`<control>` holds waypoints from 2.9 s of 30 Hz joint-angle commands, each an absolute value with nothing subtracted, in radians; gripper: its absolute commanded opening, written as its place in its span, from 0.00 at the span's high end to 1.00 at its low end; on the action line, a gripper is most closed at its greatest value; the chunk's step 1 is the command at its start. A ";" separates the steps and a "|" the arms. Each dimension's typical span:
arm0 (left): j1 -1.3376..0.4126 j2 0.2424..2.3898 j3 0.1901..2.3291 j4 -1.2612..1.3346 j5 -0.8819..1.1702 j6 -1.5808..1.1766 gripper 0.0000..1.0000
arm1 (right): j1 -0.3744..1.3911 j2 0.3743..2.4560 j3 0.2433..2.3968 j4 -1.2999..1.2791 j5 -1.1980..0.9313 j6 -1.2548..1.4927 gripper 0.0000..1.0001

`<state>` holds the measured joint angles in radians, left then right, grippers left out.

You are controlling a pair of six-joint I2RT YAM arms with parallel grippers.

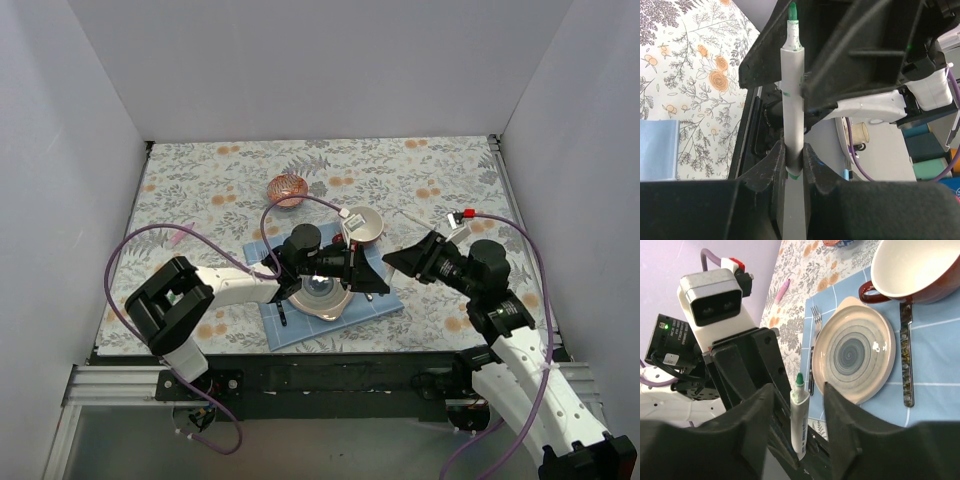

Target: Insert the pens into the pen caps

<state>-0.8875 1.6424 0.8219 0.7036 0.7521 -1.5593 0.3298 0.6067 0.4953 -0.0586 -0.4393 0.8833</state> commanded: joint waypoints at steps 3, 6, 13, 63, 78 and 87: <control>-0.890 1.542 0.781 0.696 0.752 -1.519 1.00 | 0.333 0.624 0.523 0.029 -0.403 0.868 0.64; -0.890 1.543 0.779 0.692 0.730 -1.519 1.00 | 0.333 0.624 0.517 0.048 -0.426 0.868 0.82; -0.890 1.588 0.811 0.762 0.772 -1.574 0.67 | 0.334 0.604 0.479 0.103 -0.479 0.868 0.99; -0.854 1.287 0.835 0.155 0.512 -1.264 1.00 | 0.379 0.667 0.449 0.474 -0.692 0.838 0.43; -0.854 1.362 0.896 0.215 0.545 -1.302 1.00 | 0.394 0.756 0.468 0.523 -0.681 0.801 0.43; -0.854 1.348 0.885 0.239 0.595 -1.309 1.00 | 0.521 0.824 0.491 0.644 -0.619 0.844 0.43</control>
<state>-0.8444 1.3685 0.8536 0.1989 0.5377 -1.3167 0.4316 0.8074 0.4469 0.5442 -0.6334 0.8352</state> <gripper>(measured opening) 0.142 0.568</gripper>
